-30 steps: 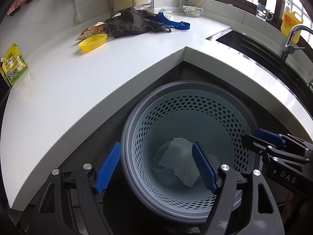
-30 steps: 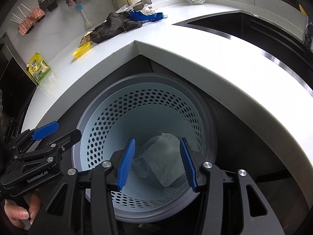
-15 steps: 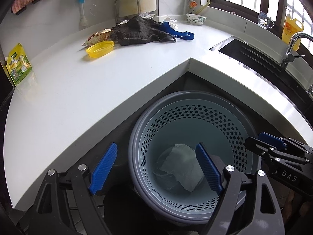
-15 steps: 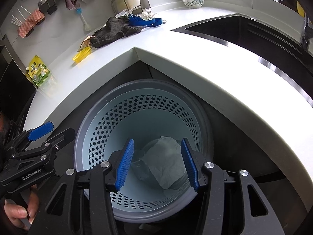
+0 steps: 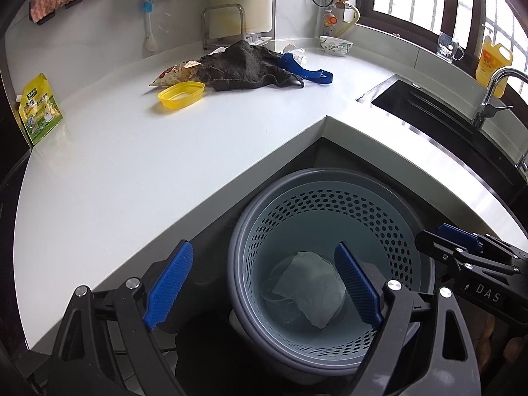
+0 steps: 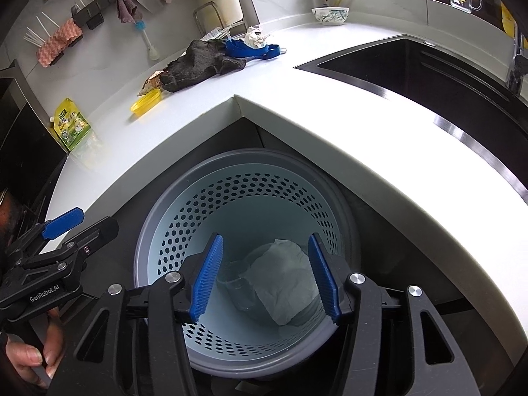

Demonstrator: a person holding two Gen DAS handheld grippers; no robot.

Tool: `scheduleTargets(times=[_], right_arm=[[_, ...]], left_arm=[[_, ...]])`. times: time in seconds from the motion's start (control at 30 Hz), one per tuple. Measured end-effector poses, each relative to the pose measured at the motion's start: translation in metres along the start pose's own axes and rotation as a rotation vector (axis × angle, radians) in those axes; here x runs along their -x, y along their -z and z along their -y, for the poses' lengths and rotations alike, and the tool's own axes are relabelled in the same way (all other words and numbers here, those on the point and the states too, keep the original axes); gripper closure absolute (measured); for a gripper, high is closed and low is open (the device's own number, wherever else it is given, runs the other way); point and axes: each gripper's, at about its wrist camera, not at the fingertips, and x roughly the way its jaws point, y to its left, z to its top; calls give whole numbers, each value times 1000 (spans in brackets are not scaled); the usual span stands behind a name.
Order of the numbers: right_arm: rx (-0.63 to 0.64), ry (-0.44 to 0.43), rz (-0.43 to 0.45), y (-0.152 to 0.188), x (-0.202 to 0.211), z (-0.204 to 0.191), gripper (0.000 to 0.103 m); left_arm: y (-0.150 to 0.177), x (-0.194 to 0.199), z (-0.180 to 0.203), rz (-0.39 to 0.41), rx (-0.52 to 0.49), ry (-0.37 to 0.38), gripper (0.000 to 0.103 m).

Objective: Collect trash
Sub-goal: 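Withdraw both tools from the basket back toward the counter, then reach the right tool to the blue strap and grasp it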

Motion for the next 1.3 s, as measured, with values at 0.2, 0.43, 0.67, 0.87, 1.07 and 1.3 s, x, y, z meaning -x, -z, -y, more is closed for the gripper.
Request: scheduleTargets(times=[0.2,0.43,0.67,0.87,1.07,1.3], right_arm=[[8,-13,19,-3,6,0,51],[32,-43,65,-19,17,-6,49],[50,-58,93,-36,24,-11,49],[71,-50,126,-53,29,-13,47],[76,-48,154,-74,29,-11,45],[87,-45,168,-98,21,-9,43]], left_arm=[[0,8,-1,12,11,2,17],[-7,23,-5,51,19,-5,17],[-29,33,-13,97,26,0,15],[-47,41,-16,160,3,-21,12],[-66,33,-20,172,4,-24,12],[-86,22,-28,180,28,-21,10]])
